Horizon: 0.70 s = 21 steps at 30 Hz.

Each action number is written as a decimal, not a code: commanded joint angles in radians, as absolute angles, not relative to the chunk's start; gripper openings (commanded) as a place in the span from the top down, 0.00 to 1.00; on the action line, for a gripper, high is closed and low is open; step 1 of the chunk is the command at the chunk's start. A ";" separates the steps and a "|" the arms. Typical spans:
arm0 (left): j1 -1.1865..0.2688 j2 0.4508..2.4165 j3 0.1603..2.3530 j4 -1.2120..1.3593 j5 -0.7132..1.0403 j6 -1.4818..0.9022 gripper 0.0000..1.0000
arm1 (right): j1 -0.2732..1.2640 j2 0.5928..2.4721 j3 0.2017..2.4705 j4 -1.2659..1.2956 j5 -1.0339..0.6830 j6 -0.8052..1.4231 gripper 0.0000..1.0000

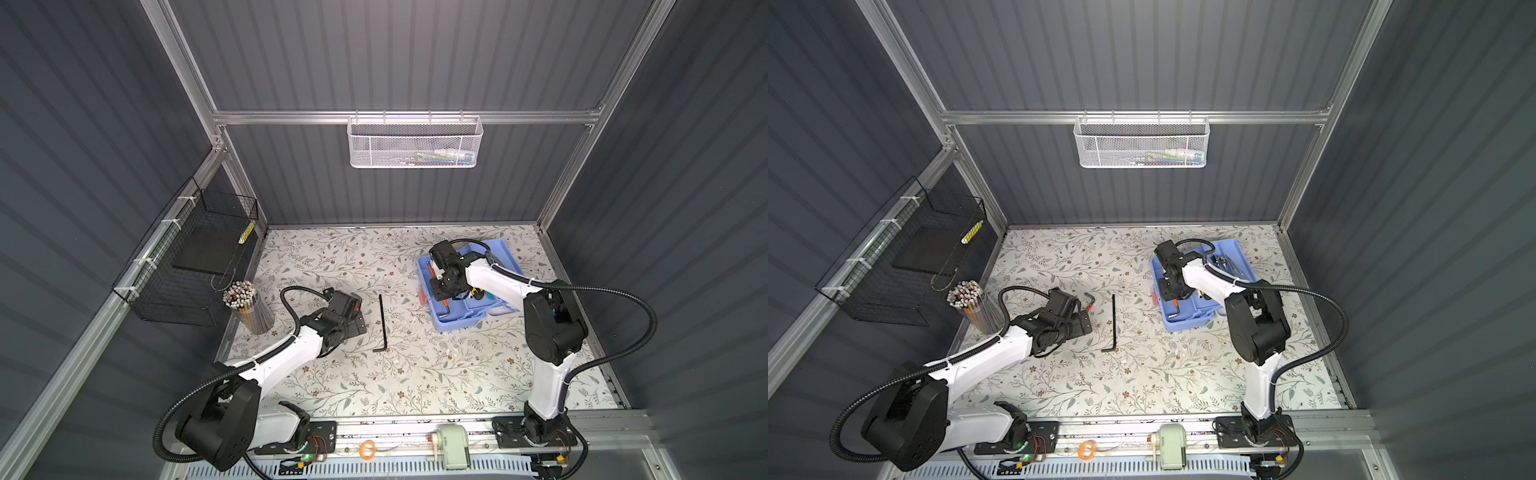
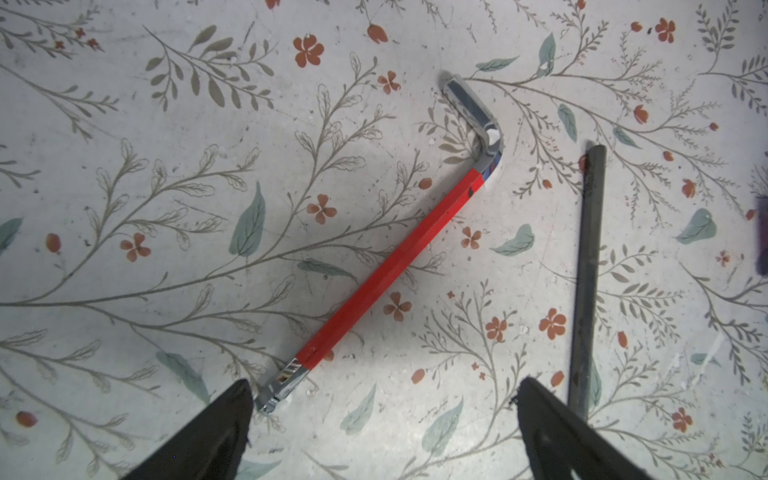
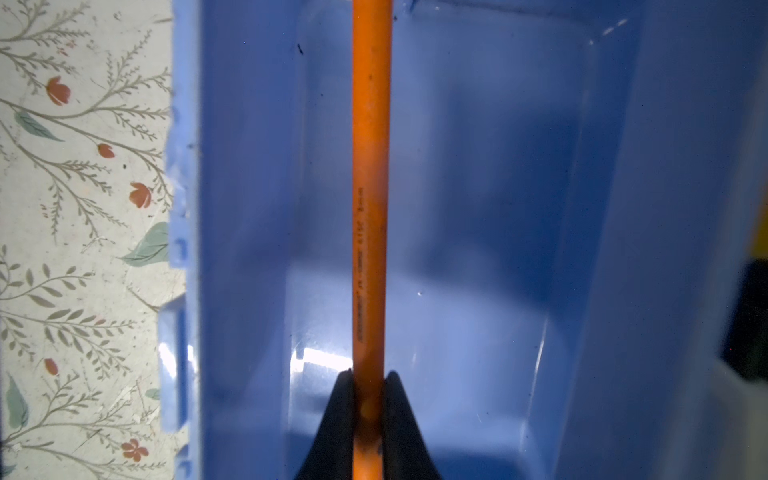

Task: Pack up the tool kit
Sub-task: 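Lift the orange-handled hex key and lower it into the tray, then open the right gripper in the tray while the left grasps the black hex key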

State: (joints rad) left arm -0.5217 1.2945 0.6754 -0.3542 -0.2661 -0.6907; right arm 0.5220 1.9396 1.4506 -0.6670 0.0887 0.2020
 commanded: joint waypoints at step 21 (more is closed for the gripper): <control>-0.515 1.364 0.749 -0.391 -0.214 -0.612 0.10 | 0.531 1.882 1.429 -0.678 0.068 0.257 0.60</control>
State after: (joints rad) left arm -0.5217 1.3579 0.7193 -0.3676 -0.2302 -0.6384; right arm 0.5262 1.9305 1.4372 -0.6666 0.0669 0.2424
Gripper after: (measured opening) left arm 0.904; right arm 0.397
